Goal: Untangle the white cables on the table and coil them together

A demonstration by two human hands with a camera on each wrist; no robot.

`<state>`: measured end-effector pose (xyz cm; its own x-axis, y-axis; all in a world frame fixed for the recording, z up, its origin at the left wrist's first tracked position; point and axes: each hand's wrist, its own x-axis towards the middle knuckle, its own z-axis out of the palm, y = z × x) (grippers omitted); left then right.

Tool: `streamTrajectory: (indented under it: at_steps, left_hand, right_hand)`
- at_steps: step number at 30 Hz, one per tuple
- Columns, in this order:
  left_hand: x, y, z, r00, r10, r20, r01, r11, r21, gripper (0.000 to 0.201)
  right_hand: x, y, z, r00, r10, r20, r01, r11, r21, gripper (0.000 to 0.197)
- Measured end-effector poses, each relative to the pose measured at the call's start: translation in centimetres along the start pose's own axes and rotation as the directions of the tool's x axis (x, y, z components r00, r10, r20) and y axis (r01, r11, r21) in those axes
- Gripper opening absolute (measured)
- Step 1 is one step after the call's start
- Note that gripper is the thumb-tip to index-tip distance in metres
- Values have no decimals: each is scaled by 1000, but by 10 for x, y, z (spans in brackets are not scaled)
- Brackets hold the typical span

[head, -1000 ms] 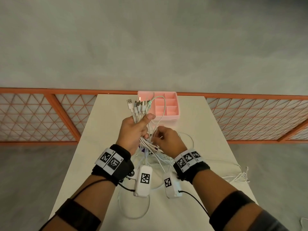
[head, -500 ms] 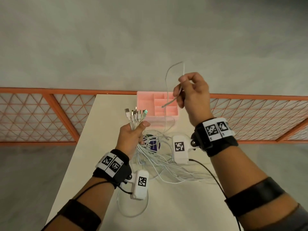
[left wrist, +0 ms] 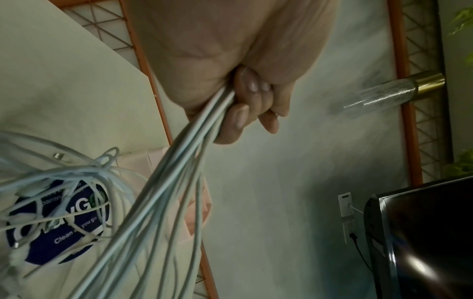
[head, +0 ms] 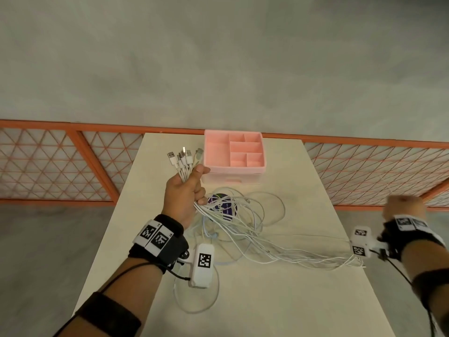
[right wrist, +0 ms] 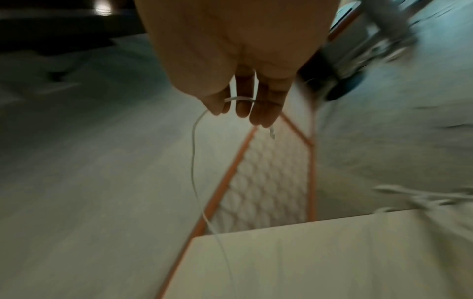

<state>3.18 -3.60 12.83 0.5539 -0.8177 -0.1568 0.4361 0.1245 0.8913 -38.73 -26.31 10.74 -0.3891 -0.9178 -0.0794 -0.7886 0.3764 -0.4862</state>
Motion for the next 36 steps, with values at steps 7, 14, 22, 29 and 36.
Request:
streamTrajectory:
  at_steps: [7, 14, 22, 29, 36]
  left_hand:
    - [-2, 16, 16, 998, 35, 54, -32, 998, -62, 24]
    - [-4, 20, 33, 989, 45, 139, -34, 996, -77, 26]
    - [-9, 29, 38, 963, 71, 260, -48, 994, -95, 29]
    - [-4, 25, 10, 987, 24, 157, -1, 990, -144, 24]
    - [1, 22, 6, 992, -5, 124, 24, 987, -156, 24]
  right_hand:
    - [-22, 77, 25, 946, 217, 242, -79, 875, -477, 53]
    - [-99, -62, 67, 888, -314, 336, 198, 921, 335, 61]
    - [-207, -184, 69, 83, -774, 627, 580, 549, 602, 16]
    - [-138, -175, 54, 412, -751, 516, 738, 607, 295, 12]
    - [-32, -104, 27, 887, -440, 139, 411, 890, 195, 15]
